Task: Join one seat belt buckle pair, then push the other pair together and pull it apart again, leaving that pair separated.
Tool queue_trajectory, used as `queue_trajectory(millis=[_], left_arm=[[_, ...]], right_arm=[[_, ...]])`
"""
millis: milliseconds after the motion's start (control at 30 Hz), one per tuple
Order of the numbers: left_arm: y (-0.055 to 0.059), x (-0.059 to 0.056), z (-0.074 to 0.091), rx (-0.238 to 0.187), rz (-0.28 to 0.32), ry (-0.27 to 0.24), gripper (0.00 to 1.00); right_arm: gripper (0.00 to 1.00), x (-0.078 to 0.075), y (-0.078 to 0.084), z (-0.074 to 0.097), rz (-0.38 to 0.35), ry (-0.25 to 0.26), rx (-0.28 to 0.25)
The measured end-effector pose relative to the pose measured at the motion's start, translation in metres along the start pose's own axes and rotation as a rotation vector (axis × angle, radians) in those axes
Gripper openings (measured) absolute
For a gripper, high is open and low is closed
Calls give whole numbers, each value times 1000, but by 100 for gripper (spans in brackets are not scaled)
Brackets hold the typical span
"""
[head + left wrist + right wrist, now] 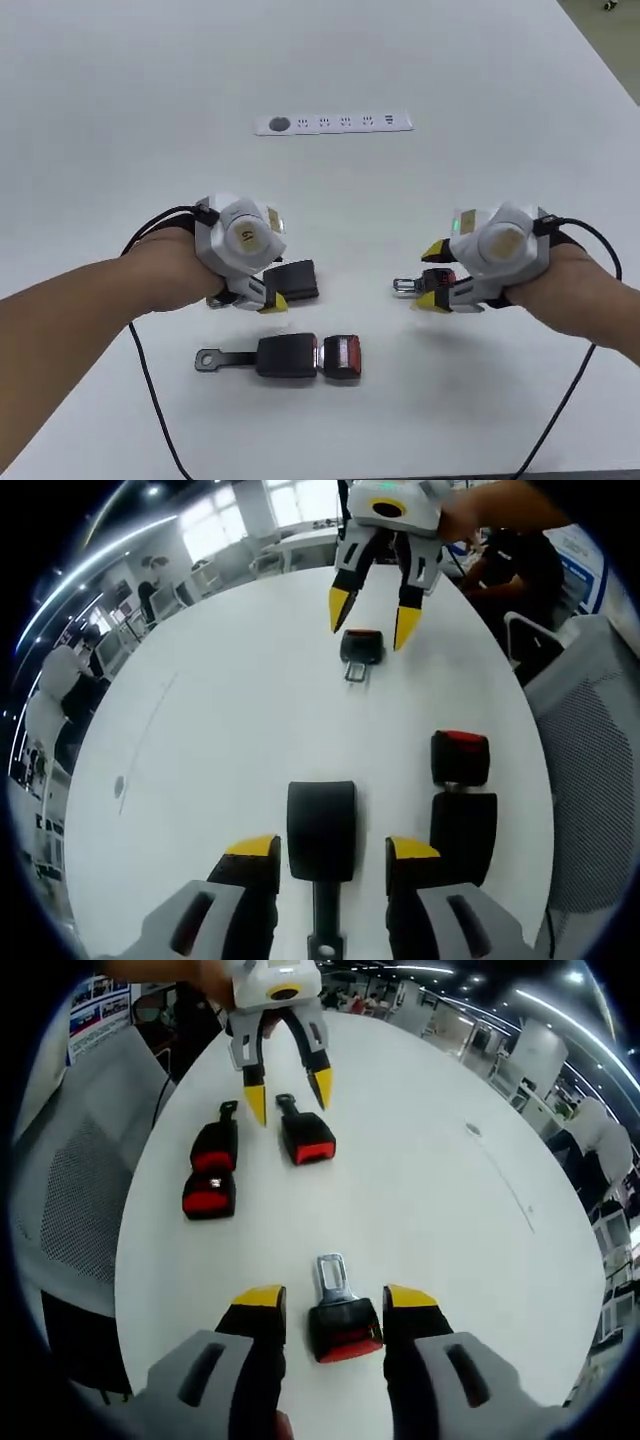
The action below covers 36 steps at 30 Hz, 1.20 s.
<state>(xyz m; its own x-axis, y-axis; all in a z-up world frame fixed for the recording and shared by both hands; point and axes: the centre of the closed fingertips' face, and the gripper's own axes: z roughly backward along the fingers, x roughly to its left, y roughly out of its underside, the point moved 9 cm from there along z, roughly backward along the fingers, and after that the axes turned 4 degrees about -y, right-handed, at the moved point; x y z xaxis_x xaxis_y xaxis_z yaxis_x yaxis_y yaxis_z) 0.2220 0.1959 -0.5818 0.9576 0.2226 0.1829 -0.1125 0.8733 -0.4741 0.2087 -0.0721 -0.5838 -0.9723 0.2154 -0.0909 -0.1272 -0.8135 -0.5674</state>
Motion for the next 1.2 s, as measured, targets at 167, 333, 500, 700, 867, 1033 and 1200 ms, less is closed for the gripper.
queue_trajectory(millis=[167, 333, 500, 700, 867, 1033, 1200], left_arm=[[-2, 3, -8, 18, -11, 37, 46], [-1, 2, -23, 33, -22, 61, 45], [-2, -1, -28, 65, -87, 86, 39], [-2, 0, -28, 56, -109, 90, 35], [-4, 0, -28, 61, -140, 105, 34], [-4, -1, -28, 59, -139, 102, 34], [-3, -1, -28, 53, -133, 108, 34]], right_arm=[[38, -8, 17, -7, -18, -29, 29], [36, -4, 20, -15, -2, -82, 51], [35, -7, 24, -21, 0, -95, 49], [35, -11, 24, -22, -9, -132, 47], [34, -12, 24, -22, -5, -161, 44], [34, -13, 27, -22, -16, -161, 28], [34, -12, 25, -24, -25, -143, 44]])
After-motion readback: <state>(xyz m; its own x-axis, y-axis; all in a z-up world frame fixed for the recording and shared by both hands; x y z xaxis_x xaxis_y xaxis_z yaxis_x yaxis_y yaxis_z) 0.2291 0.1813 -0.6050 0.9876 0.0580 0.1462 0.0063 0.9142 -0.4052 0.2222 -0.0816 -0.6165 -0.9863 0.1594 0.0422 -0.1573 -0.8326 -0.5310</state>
